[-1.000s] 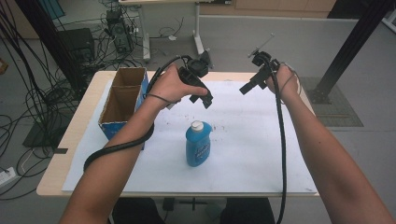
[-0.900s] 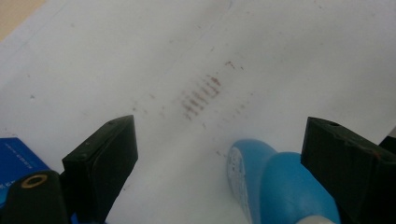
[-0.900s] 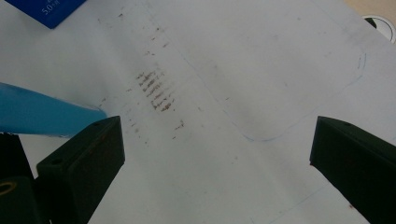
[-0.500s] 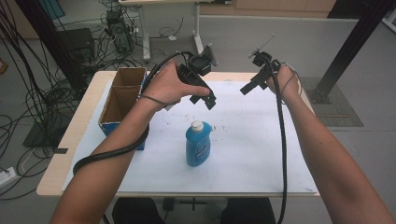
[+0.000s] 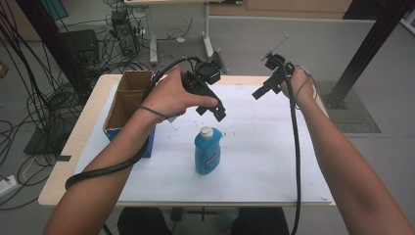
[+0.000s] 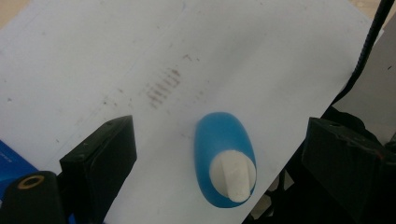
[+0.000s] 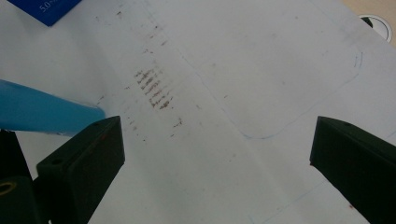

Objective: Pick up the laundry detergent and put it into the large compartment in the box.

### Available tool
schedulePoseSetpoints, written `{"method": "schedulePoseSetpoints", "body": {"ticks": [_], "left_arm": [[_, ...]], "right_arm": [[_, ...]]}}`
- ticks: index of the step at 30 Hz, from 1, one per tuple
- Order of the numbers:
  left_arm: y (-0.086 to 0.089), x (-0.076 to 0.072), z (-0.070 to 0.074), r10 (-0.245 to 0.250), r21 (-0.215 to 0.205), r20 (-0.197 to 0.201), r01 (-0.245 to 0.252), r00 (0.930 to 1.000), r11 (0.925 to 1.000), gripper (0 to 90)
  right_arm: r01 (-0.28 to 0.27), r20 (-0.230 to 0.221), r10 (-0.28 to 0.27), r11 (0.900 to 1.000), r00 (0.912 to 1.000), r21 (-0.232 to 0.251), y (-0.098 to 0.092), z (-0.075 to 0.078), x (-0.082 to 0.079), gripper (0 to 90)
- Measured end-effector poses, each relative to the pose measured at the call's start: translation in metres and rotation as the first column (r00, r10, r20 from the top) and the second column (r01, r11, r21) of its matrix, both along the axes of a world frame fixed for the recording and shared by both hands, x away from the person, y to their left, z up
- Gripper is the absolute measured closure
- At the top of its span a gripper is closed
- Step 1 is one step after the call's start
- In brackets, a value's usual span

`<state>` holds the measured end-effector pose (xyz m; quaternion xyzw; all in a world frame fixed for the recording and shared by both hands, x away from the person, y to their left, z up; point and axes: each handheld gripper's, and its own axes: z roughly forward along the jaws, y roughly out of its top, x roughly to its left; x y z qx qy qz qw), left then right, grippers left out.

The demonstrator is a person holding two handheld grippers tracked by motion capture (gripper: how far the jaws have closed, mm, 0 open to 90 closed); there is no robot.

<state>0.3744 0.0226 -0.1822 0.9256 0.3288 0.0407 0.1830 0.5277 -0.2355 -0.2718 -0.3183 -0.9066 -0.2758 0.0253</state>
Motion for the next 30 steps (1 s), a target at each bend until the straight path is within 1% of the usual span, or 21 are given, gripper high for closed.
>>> {"method": "schedulePoseSetpoints", "body": {"ticks": [7, 10, 20, 24, 28, 29, 30], "left_arm": [[0.0, -0.008, -0.001, -0.005, 0.005, 0.002, 0.005, 1.0, 1.0, 9.6], [0.0, -0.011, -0.005, -0.013, 0.012, -0.004, 0.013, 0.9999, 0.9998, 9.6], [0.001, -0.014, -0.018, -0.005, 0.01, -0.02, 0.005, 0.9998, 0.9999, 9.5], [0.0, -0.015, -0.025, -0.01, 0.003, -0.039, 0.01, 0.9992, 0.9999, 9.6], [-0.001, -0.015, -0.038, -0.01, 0.015, -0.062, 0.011, 0.998, 0.9998, 9.6], [-0.001, -0.015, -0.038, -0.01, 0.015, -0.062, 0.011, 0.998, 0.9998, 9.6], [-0.001, -0.014, -0.043, -0.008, 0.024, -0.065, 0.009, 0.9978, 0.9997, 9.6]], "right_arm": [[0.001, 0.002, -0.001, 1.0, 1.0, 0.0, 0.0, 0.001, -0.001, 3.0], [0.002, 0.001, -0.002, 1.0, 1.0, 0.001, 0.0, 0.001, -0.001, 2.9], [0.005, -0.001, -0.005, 1.0, 1.0, 0.0, -0.001, 0.0, -0.002, 2.9], [0.008, -0.002, -0.008, 1.0, 1.0, 0.0, -0.001, 0.0, -0.002, 2.9], [0.006, 0.001, -0.006, 1.0, 1.0, -0.004, -0.001, 0.0, -0.002, 2.9], [0.008, -0.001, -0.008, 1.0, 1.0, -0.003, 0.0, 0.0, -0.002, 2.9], [0.007, -0.002, -0.007, 1.0, 1.0, -0.003, 0.0, 0.0, -0.002, 3.0]]}}
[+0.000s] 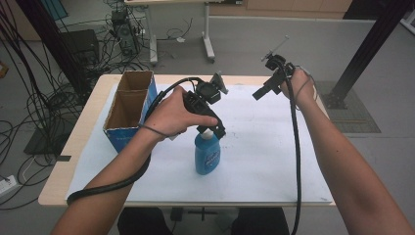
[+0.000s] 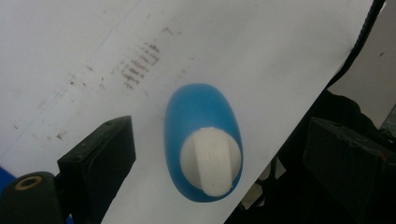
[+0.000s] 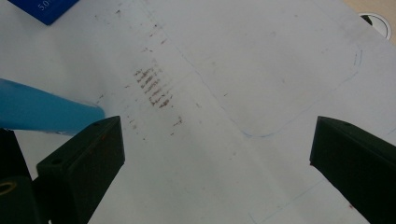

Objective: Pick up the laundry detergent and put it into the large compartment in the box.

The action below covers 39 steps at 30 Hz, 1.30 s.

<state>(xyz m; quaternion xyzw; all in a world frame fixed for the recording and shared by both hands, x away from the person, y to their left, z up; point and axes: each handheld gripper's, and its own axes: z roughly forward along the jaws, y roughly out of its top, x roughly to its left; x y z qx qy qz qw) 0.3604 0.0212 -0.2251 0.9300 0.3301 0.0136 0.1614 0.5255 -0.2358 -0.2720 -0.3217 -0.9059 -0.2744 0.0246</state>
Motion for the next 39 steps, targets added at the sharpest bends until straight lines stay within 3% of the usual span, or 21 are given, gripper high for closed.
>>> {"method": "schedulePoseSetpoints", "body": {"ticks": [7, 13, 19, 39], "left_arm": [[0.001, 0.003, -0.016, 0.014, 0.022, -0.014, -0.013, 0.9998, 0.9997, 9.6], [0.002, 0.004, -0.027, 0.021, 0.013, -0.028, -0.02, 0.9994, 0.9997, 9.6], [0.001, 0.004, -0.04, 0.022, 0.044, -0.025, -0.021, 0.9994, 0.9988, 9.7], [0.0, 0.006, -0.058, 0.043, 0.085, -0.01, -0.042, 0.999, 0.9954, 9.8]], "right_arm": [[-0.003, 0.0, 0.003, 1.0, 1.0, 0.0, 0.0, -0.001, 0.001, 2.9], [-0.001, -0.001, 0.001, 1.0, 1.0, -0.001, 0.0, -0.001, 0.001, 2.9], [-0.002, -0.001, 0.002, 1.0, 1.0, 0.002, 0.0, -0.002, 0.0, 2.9], [0.001, 0.005, -0.001, 1.0, 1.0, 0.003, -0.002, -0.002, 0.0, 2.9]]}}
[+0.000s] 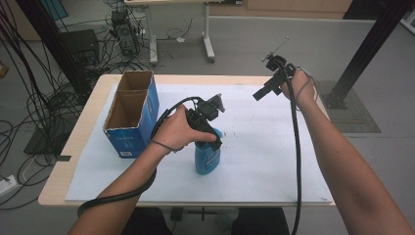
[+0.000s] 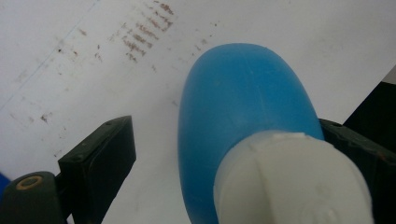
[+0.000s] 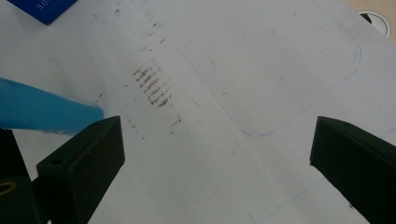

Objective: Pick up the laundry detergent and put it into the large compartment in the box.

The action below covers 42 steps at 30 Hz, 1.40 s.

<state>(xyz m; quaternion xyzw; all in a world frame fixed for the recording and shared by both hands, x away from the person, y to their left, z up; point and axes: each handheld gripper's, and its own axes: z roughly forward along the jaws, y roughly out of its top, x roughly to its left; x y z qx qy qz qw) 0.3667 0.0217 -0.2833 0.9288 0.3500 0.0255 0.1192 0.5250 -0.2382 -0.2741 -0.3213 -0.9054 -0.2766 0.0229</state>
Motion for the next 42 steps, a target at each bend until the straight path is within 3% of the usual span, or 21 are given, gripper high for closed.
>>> {"method": "schedulePoseSetpoints", "body": {"ticks": [42], "left_arm": [[-0.0002, -0.0017, 0.0021, -0.002, -0.018, -0.013, 0.002, 0.9999, 0.9998, 9.7]], "right_arm": [[0.006, -0.007, -0.006, 1.0, 1.0, 0.003, -0.0022, 0.0001, 0.0, 2.9]]}}
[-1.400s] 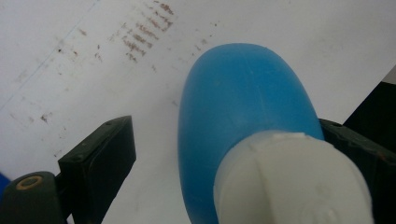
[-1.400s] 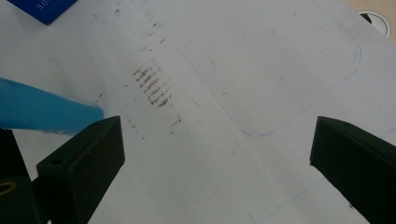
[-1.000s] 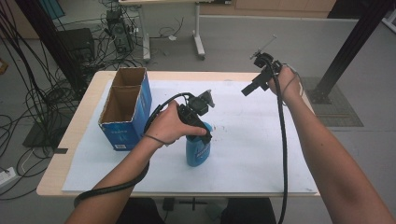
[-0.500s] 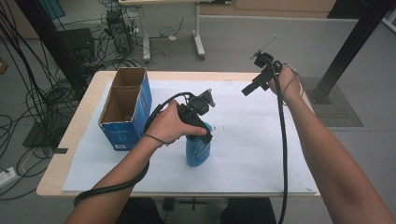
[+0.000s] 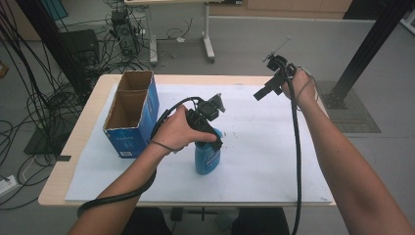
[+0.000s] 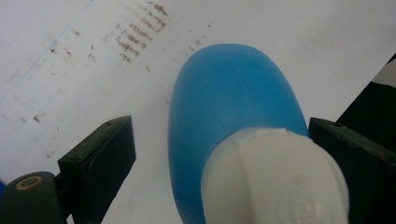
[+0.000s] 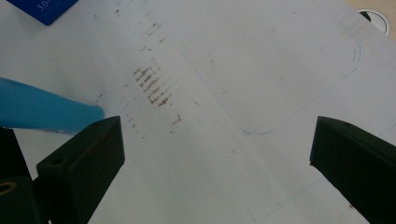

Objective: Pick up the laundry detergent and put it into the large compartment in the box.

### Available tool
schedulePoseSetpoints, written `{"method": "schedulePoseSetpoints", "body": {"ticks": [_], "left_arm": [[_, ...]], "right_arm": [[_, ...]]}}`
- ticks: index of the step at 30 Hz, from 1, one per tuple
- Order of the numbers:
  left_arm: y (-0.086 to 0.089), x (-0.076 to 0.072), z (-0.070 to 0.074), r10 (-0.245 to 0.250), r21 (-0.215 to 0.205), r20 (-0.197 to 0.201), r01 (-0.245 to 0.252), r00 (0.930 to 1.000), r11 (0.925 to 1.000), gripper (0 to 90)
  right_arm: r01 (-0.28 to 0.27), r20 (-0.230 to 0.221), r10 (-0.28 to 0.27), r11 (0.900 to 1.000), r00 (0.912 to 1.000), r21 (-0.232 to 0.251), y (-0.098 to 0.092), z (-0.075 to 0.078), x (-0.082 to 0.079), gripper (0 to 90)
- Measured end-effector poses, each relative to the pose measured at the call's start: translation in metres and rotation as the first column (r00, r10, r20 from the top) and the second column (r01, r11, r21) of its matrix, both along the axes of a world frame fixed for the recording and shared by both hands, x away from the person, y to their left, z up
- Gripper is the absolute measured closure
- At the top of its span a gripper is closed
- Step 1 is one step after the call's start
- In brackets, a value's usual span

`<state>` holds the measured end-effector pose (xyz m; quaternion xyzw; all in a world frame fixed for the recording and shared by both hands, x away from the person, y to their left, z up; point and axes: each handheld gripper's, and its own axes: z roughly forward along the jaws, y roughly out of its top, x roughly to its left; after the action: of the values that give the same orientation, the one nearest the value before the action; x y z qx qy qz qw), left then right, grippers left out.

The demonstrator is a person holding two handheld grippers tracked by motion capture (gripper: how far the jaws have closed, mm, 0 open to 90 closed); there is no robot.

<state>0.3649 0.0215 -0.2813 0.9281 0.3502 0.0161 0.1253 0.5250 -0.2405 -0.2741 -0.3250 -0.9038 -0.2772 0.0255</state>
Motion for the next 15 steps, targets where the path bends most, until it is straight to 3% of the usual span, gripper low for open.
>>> {"method": "schedulePoseSetpoints", "body": {"ticks": [15], "left_arm": [[-0.0006, 0.0, 0.0002, -0.006, -0.009, -0.003, 0.006, 1.0, 0.9999, 9.7]], "right_arm": [[-0.001, 0.0, 0.001, 1.0, 1.0, -0.003, -0.0024, -0.0003, 0.0006, 2.9]]}}
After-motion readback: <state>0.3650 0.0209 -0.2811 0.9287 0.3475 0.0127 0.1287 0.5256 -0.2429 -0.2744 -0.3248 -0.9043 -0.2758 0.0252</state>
